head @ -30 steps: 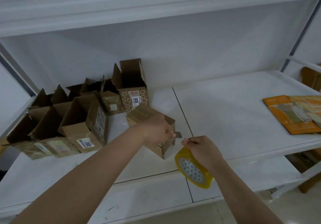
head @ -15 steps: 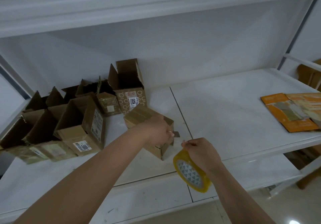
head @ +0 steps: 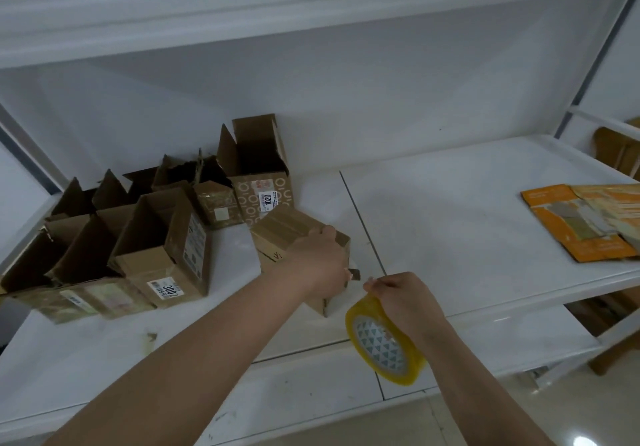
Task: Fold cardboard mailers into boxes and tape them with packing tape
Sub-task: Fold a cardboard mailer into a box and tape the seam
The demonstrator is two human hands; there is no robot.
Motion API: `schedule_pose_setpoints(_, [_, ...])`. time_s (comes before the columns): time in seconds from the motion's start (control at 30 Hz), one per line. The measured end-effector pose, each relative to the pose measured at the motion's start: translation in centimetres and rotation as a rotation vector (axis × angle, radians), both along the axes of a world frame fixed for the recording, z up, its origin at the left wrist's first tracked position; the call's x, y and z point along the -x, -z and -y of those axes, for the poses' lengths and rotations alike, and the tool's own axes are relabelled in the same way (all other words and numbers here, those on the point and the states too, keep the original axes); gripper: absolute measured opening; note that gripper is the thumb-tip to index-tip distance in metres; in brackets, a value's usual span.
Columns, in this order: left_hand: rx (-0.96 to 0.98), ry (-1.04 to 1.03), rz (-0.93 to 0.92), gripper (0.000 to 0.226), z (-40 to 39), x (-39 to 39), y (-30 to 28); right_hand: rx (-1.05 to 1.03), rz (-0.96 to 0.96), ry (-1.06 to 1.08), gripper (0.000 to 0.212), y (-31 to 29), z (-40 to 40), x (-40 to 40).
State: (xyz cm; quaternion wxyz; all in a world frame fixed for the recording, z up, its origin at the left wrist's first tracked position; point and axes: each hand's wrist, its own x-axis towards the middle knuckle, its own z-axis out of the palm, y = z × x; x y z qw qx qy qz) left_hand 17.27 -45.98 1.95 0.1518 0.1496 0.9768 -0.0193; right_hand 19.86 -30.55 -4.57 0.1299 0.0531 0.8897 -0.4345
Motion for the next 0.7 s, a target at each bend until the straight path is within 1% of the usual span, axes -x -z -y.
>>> schedule_pose_setpoints(0.07, [-0.322, 0.007, 0.101, 0.043, 2.2, 0.4, -0.9, 0.002, 0.040, 0.015, 0.036, 0.2, -0.5, -0.2])
schedule_pose_setpoints(0.1, [-0.455, -0.029, 0.104, 0.044, 3.3, 0.5, -1.3, 0.005, 0.054, 0.024, 0.036, 0.3, -0.7, -0.3])
schedule_pose_setpoints(0.17, [-0.675, -0.202, -0.005, 0.040, 4.6, 0.6, -0.9, 0.017, 0.071, 0.041, 0.034, 0.2, -1.0, -0.4])
schedule_pose_setpoints(0.2, [-0.752, -0.301, -0.075, 0.037, 4.6, 0.6, -0.3, 0.023, 0.077, 0.045, 0.033, 0.1, -1.1, -0.3])
schedule_pose_setpoints(0.23, [-0.774, -0.370, -0.138, 0.031, 4.2, 0.7, 0.4, 0.028, 0.081, 0.045, 0.032, 0.1, -1.1, -0.4])
schedule_pose_setpoints(0.27, [-0.727, -0.394, -0.188, 0.024, 3.5, 0.7, 1.2, 0.032, 0.082, 0.043, 0.033, 0.0, -1.0, -0.3])
schedule_pose_setpoints(0.3, [-0.636, -0.389, -0.236, 0.020, 2.6, 0.6, 1.9, 0.035, 0.082, 0.040, 0.035, -0.1, -1.0, -0.3])
schedule_pose_setpoints(0.37, [-0.402, -0.355, -0.364, 0.026, 1.1, 0.2, 2.9, 0.037, 0.086, 0.035, 0.035, -0.2, -1.1, -0.3])
schedule_pose_setpoints(0.43, [-0.246, -0.333, -0.457, 0.031, 0.2, -0.1, 3.4, 0.044, 0.091, 0.024, 0.033, -0.4, -1.1, -0.2])
schedule_pose_setpoints(0.5, [-0.195, -0.334, -0.445, 0.038, 0.0, -0.1, 3.5, 0.047, 0.089, 0.018, 0.034, -0.5, -1.1, -0.2])
schedule_pose_setpoints(0.6, [-0.185, -0.289, -0.348, 0.048, 0.5, 0.2, 3.0, 0.036, 0.076, -0.001, 0.036, -0.7, -0.9, -0.2])
schedule_pose_setpoints(0.7, [-0.234, -0.087, -0.232, 0.043, 2.5, 0.0, 1.9, 0.049, 0.067, -0.040, 0.035, -1.4, -0.9, -0.1])
